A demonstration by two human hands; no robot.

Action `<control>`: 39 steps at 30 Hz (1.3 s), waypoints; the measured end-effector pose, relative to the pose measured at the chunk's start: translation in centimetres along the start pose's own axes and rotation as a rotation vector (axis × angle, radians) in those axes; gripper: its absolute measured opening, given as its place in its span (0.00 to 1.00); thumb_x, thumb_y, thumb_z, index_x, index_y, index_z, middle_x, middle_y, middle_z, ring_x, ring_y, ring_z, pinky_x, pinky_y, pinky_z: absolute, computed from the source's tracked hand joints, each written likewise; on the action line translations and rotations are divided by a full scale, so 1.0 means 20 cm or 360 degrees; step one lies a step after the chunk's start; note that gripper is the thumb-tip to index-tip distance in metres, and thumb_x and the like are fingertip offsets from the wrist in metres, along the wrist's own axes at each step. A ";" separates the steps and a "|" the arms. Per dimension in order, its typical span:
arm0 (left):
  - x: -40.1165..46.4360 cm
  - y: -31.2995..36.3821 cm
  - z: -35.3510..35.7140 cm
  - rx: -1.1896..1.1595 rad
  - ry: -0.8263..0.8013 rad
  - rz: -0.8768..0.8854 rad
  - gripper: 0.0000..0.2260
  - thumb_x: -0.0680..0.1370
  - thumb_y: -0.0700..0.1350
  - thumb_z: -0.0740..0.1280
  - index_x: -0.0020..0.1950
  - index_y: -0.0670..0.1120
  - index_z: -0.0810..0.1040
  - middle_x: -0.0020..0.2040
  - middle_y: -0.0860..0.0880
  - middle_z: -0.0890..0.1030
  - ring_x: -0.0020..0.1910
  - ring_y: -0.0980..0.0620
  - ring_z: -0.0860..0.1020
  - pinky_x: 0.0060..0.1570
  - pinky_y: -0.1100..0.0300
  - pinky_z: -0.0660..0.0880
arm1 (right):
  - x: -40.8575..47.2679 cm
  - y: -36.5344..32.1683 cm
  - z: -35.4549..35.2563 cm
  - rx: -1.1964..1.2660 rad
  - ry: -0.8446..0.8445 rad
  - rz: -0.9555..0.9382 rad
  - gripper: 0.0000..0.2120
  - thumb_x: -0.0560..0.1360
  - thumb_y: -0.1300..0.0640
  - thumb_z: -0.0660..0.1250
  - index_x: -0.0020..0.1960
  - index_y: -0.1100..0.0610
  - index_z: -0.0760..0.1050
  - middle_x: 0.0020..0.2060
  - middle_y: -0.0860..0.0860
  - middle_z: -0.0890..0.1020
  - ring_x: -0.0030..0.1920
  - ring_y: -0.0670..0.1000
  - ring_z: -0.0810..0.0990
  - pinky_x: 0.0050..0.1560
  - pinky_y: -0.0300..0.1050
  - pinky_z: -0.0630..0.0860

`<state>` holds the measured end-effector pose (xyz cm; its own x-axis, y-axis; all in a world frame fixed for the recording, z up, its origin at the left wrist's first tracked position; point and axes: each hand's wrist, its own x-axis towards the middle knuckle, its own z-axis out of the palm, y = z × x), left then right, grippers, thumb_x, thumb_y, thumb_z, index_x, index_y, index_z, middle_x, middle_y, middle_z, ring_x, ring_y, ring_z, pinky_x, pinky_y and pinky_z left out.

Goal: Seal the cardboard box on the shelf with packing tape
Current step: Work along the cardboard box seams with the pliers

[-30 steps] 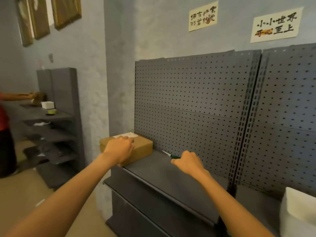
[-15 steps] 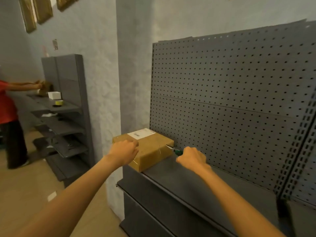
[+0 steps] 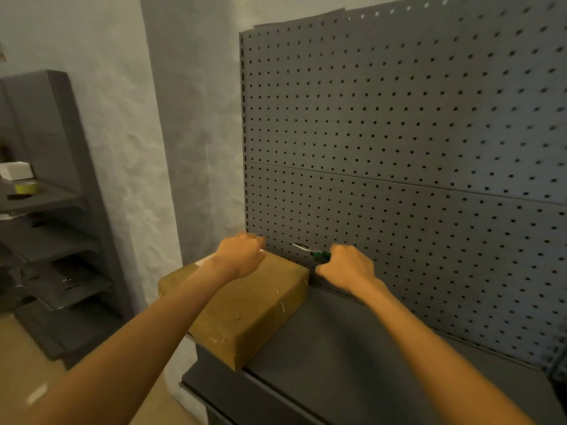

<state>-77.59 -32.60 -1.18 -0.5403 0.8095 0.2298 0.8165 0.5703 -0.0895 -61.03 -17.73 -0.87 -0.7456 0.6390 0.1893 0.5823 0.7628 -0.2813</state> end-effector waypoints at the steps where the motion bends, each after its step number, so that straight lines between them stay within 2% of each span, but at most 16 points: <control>1: 0.05 0.01 0.02 -0.0012 -0.0025 0.0031 0.14 0.82 0.50 0.54 0.63 0.45 0.71 0.61 0.44 0.74 0.58 0.44 0.73 0.52 0.50 0.73 | 0.01 0.02 0.02 -0.0035 -0.0023 0.0024 0.09 0.71 0.51 0.66 0.44 0.56 0.73 0.37 0.51 0.75 0.38 0.52 0.75 0.29 0.41 0.66; 5: 0.23 0.02 0.11 -0.0119 -0.0044 0.0183 0.13 0.82 0.49 0.54 0.60 0.43 0.71 0.59 0.43 0.74 0.58 0.44 0.71 0.51 0.50 0.72 | 0.03 0.09 0.10 -0.0129 -0.0072 0.0104 0.11 0.71 0.50 0.66 0.47 0.57 0.73 0.42 0.53 0.77 0.44 0.54 0.76 0.32 0.42 0.68; 9: 0.40 0.00 0.23 -0.0153 -0.0075 0.0349 0.13 0.82 0.50 0.54 0.59 0.45 0.72 0.59 0.45 0.75 0.58 0.45 0.71 0.51 0.51 0.72 | 0.02 0.09 0.18 -0.0224 -0.0138 0.0185 0.17 0.72 0.48 0.66 0.56 0.57 0.72 0.53 0.54 0.77 0.54 0.55 0.75 0.40 0.45 0.70; 17: 0.58 -0.03 0.45 -0.0454 -0.0168 0.0530 0.16 0.82 0.54 0.52 0.61 0.48 0.74 0.59 0.47 0.77 0.57 0.46 0.75 0.56 0.50 0.73 | 0.02 -0.01 0.25 -0.0318 -0.0170 0.0308 0.21 0.73 0.46 0.65 0.60 0.57 0.71 0.57 0.54 0.75 0.57 0.56 0.73 0.43 0.46 0.70; 21: 0.59 -0.05 0.55 -0.0607 -0.0240 0.0562 0.18 0.82 0.55 0.52 0.56 0.48 0.77 0.55 0.45 0.80 0.53 0.46 0.77 0.52 0.51 0.73 | 0.02 -0.05 0.26 -0.0394 -0.0153 0.0317 0.22 0.73 0.46 0.65 0.62 0.57 0.71 0.58 0.54 0.75 0.59 0.56 0.72 0.49 0.48 0.72; 24: 0.60 -0.06 0.59 -0.0716 -0.0180 0.0567 0.18 0.82 0.55 0.53 0.53 0.47 0.79 0.51 0.45 0.81 0.49 0.46 0.78 0.49 0.53 0.73 | 0.01 -0.07 0.27 -0.0461 -0.0118 0.0295 0.20 0.73 0.48 0.65 0.62 0.56 0.71 0.56 0.54 0.75 0.56 0.56 0.73 0.46 0.46 0.71; 27: 0.60 -0.05 0.60 -0.0735 -0.0152 0.0593 0.19 0.82 0.54 0.53 0.56 0.46 0.79 0.52 0.45 0.81 0.50 0.46 0.78 0.50 0.53 0.73 | 0.01 -0.08 0.28 -0.0474 -0.0073 0.0309 0.16 0.74 0.48 0.64 0.59 0.55 0.73 0.52 0.53 0.77 0.51 0.55 0.76 0.41 0.44 0.71; 32: 0.61 -0.03 0.60 -0.0678 -0.0144 0.0590 0.19 0.83 0.53 0.51 0.58 0.45 0.79 0.53 0.44 0.81 0.52 0.45 0.78 0.52 0.52 0.73 | 0.01 -0.08 0.28 -0.0502 -0.0037 0.0328 0.14 0.74 0.49 0.65 0.57 0.54 0.74 0.50 0.52 0.78 0.47 0.54 0.77 0.42 0.45 0.75; 39: 0.61 -0.03 0.61 -0.0690 -0.0134 0.0582 0.19 0.83 0.53 0.51 0.56 0.45 0.79 0.52 0.44 0.81 0.51 0.46 0.78 0.51 0.52 0.73 | 0.02 -0.06 0.30 -0.0462 -0.0007 0.0323 0.15 0.73 0.49 0.65 0.57 0.52 0.75 0.49 0.50 0.78 0.46 0.53 0.78 0.42 0.44 0.74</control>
<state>-87.08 -21.37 -10.11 -0.2068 0.9619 0.1787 0.9526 0.1563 0.2611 -63.95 -19.00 -6.07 -0.6062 0.7805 0.1525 0.7862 0.6171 -0.0333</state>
